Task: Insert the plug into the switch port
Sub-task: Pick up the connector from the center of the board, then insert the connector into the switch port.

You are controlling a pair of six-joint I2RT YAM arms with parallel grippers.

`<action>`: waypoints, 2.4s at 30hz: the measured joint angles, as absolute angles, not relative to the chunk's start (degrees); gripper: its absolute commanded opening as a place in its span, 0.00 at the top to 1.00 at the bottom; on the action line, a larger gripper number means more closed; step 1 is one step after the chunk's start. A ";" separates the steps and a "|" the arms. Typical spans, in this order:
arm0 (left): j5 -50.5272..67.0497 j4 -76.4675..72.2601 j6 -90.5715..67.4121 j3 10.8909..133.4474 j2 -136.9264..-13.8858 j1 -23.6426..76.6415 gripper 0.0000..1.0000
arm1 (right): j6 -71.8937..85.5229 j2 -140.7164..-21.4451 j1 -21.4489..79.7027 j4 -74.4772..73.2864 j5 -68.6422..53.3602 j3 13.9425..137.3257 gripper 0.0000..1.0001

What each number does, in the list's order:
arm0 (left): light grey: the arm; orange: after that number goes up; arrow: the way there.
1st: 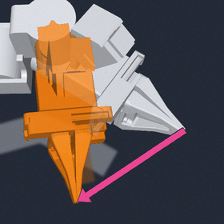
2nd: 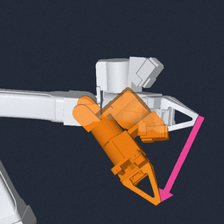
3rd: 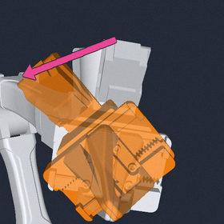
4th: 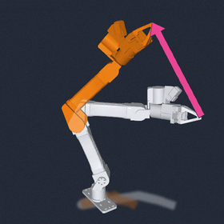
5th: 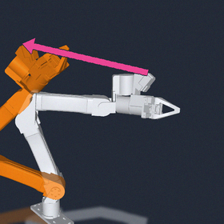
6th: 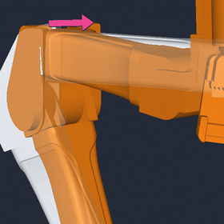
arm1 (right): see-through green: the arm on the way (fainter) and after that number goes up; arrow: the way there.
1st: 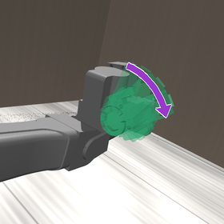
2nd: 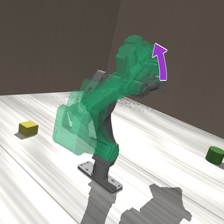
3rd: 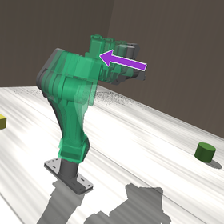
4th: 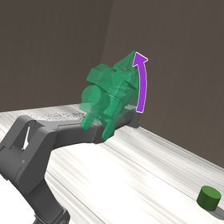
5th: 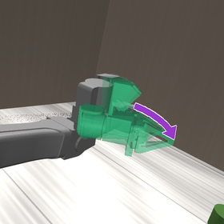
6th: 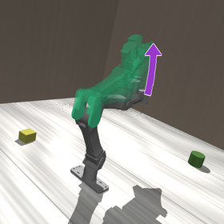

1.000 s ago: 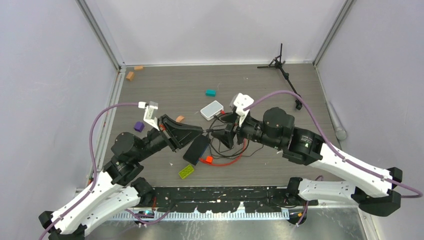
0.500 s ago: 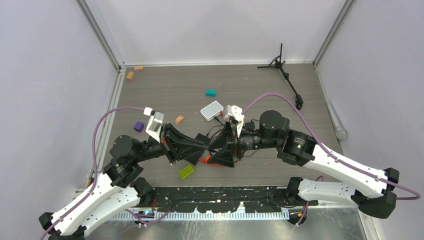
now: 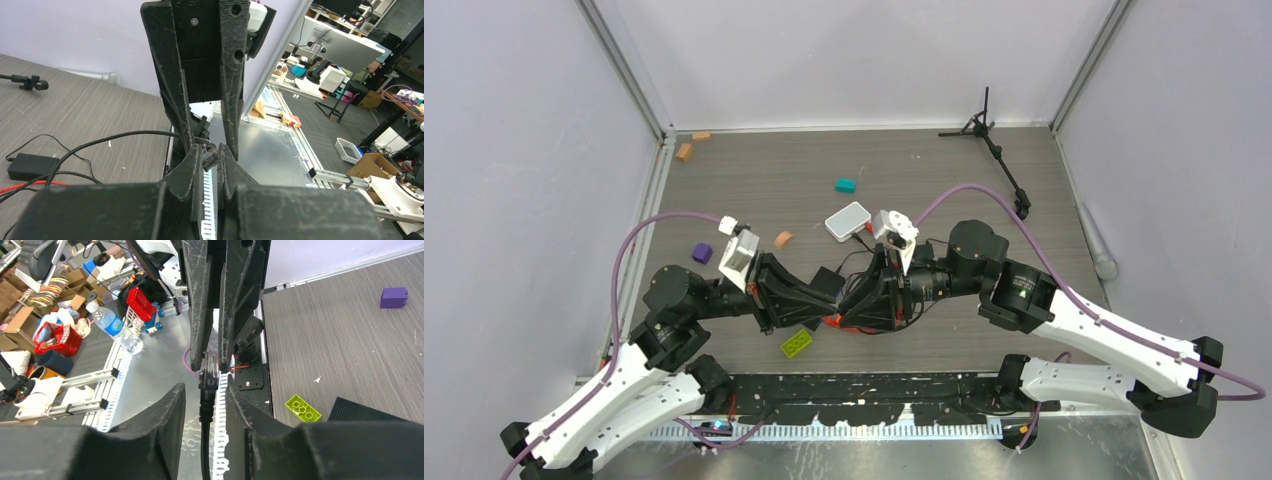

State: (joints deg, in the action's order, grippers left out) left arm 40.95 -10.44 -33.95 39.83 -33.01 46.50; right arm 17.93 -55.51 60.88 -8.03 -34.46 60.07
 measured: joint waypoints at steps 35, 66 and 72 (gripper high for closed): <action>16.51 -0.75 -40.51 38.79 -30.02 46.50 0.57 | -14.68 -61.23 107.15 -18.33 34.72 69.67 1.00; -5.58 15.88 -33.10 36.71 -26.92 46.48 0.32 | -6.87 -69.63 87.07 -33.50 46.24 75.09 1.00; -11.40 17.85 -33.87 33.23 -29.04 45.23 0.30 | -5.37 -77.93 76.42 -38.54 50.81 71.59 1.00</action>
State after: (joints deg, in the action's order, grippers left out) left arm -11.40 17.85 -33.87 33.23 -29.04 45.23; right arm -5.37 -77.93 76.42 -38.54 50.81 71.59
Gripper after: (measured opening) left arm 0.696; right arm 0.068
